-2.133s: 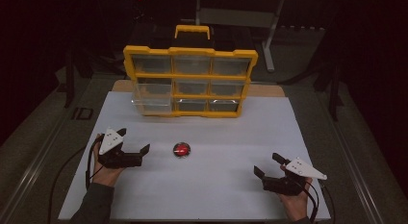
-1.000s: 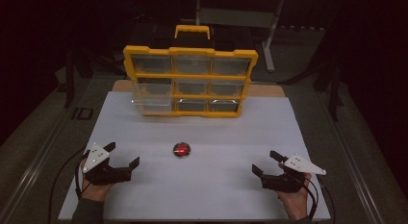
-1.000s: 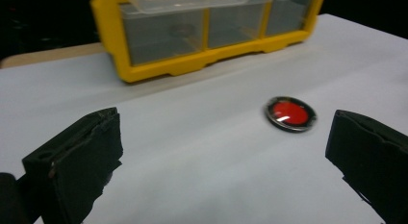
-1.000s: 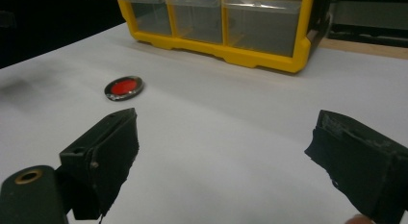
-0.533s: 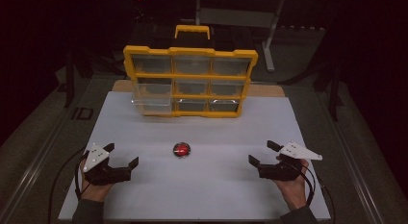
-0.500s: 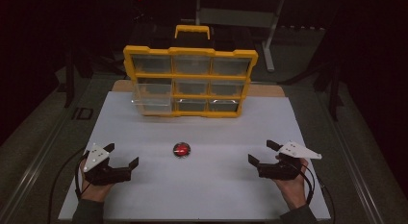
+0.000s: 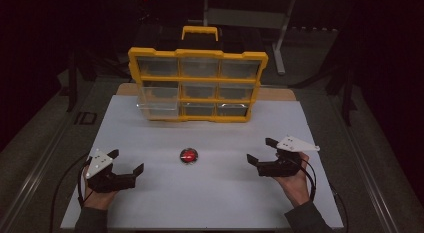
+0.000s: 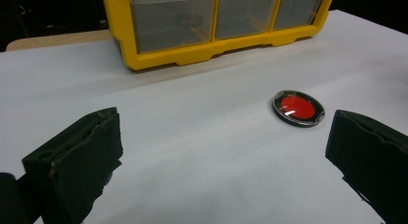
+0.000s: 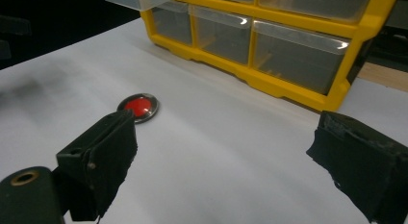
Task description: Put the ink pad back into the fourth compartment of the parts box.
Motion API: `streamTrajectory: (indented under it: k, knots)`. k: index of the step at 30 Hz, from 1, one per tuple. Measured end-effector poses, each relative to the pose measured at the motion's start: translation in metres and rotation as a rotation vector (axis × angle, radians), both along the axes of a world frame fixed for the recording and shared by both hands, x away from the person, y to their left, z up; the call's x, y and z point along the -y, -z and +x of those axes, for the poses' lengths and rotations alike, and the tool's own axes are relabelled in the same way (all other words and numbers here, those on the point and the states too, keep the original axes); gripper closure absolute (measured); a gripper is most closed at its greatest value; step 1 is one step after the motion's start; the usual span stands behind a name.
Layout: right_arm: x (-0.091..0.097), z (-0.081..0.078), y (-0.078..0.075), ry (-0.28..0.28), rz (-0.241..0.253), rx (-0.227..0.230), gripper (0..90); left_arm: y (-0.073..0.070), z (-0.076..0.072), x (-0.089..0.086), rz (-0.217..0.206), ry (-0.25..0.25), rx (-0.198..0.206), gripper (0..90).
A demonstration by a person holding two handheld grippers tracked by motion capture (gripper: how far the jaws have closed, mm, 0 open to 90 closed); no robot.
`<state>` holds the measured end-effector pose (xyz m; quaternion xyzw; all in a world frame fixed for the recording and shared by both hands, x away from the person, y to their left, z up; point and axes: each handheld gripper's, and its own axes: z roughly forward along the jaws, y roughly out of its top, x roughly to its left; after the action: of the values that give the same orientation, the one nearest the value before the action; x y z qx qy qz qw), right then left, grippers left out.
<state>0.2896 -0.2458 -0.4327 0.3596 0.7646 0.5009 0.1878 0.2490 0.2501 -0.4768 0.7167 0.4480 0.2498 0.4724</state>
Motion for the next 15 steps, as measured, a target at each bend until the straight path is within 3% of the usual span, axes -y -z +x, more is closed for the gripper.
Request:
streamTrajectory:
  k: [15]
  knots:
    - [-0.025,0.015,-0.013,-0.041,-0.040,-0.024,7.7,0.000,0.000,0.001,0.006,-0.001,0.000,0.0]
